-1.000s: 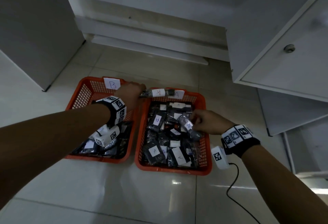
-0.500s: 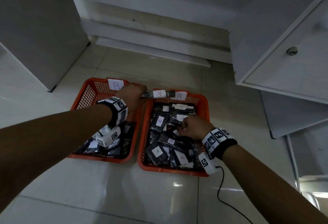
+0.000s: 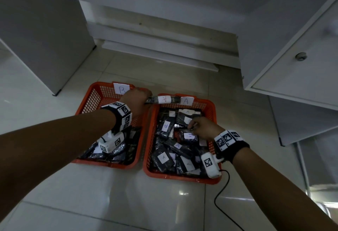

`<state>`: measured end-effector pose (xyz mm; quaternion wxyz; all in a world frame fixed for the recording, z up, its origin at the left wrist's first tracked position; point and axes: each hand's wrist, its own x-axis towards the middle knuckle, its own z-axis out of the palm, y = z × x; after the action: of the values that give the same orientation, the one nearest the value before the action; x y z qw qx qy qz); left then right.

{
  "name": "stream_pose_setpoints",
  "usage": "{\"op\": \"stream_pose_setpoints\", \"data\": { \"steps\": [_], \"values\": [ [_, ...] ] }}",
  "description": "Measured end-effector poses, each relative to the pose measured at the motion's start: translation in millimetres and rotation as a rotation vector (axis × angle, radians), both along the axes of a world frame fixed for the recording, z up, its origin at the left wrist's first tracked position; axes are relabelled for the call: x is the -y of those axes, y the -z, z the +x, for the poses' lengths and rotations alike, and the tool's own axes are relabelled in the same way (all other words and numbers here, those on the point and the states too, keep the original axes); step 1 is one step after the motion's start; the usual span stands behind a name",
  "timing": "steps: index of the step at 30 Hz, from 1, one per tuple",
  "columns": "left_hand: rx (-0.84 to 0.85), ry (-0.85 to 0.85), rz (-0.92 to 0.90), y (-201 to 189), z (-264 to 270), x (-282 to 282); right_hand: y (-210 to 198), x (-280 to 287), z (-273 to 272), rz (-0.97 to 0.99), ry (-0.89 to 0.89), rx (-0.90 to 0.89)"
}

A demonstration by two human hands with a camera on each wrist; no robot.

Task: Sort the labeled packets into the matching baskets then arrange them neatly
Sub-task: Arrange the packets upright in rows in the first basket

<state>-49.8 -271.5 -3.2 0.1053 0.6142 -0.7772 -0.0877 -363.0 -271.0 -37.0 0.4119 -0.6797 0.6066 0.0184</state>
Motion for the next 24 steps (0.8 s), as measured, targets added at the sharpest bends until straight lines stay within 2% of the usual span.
{"op": "stream_pose_setpoints", "data": {
  "steps": [5, 9, 16, 19, 24],
  "values": [
    [0.008, 0.024, 0.002, -0.3, -5.4, 0.8, 3.8, -6.4, 3.3, -0.066, 0.01, 0.021],
    [0.01, 0.041, 0.011, -0.4, -6.6, 0.9, 12.6, -15.7, 8.9, -0.253, -0.129, -0.128],
    [0.01, 0.042, -0.006, 1.4, -2.5, -0.6, 16.6, -18.5, 8.0, -0.388, -0.253, -0.177],
    [0.012, 0.044, -0.011, 3.5, 0.2, 0.2, 12.1, -7.9, -0.8, -0.471, -0.204, -0.185],
    [0.003, 0.019, -0.006, 8.9, 3.1, 3.9, 14.9, 9.2, -10.9, -0.388, -0.384, -0.207]
  ]
}}
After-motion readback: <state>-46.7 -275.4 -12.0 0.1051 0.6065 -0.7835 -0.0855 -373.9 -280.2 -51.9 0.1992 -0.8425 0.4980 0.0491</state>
